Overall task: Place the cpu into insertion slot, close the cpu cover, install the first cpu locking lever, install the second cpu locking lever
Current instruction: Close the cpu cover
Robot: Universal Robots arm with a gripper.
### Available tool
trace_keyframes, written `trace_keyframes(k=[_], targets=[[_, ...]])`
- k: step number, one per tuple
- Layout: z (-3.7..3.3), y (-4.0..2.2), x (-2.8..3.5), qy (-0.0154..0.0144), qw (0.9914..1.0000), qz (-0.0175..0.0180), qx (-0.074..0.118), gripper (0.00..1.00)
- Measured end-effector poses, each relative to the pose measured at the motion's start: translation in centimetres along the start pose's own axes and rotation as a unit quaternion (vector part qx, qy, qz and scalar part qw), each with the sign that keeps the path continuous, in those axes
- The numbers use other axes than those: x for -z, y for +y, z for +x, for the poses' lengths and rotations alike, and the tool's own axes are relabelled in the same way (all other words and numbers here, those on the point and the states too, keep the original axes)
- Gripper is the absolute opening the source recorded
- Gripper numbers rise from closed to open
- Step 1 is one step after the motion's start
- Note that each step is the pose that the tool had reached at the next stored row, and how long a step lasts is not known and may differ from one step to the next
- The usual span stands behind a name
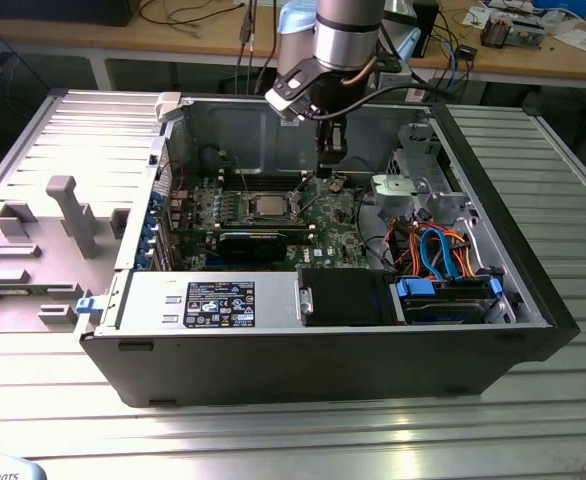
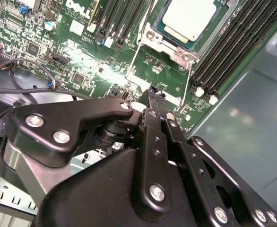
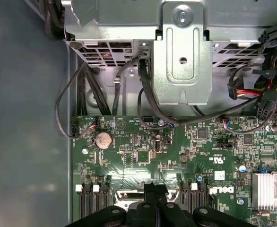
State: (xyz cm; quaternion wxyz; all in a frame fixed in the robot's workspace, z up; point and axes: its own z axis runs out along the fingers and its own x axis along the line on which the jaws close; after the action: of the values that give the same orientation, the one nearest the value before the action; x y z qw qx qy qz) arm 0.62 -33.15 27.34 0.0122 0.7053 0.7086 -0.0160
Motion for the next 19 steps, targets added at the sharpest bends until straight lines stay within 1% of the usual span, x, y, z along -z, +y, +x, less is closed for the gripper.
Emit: trace_keyframes(k=[2, 3, 4, 6, 7, 19], targets=[[0.00, 0.12, -0.03, 0.0000, 1.00000, 0.0000, 0.000, 0.11], [0.02, 0.43, -0.21, 0.0001, 1.00000, 0.0001, 0.000, 0.11], [0.03, 0.49, -0.33, 0.0001, 1.00000, 0.0001, 0.001, 0.11], [0.09, 0.83, -0.59, 0.0000, 1.00000, 0.0002, 0.001, 0.11], [0.11, 0.90, -0.64, 0.0000, 1.00000, 0.0002, 0.002, 0.11], [0.15, 1.22, -0.82, 0.0000, 1.00000, 0.0002, 0.002, 0.11]])
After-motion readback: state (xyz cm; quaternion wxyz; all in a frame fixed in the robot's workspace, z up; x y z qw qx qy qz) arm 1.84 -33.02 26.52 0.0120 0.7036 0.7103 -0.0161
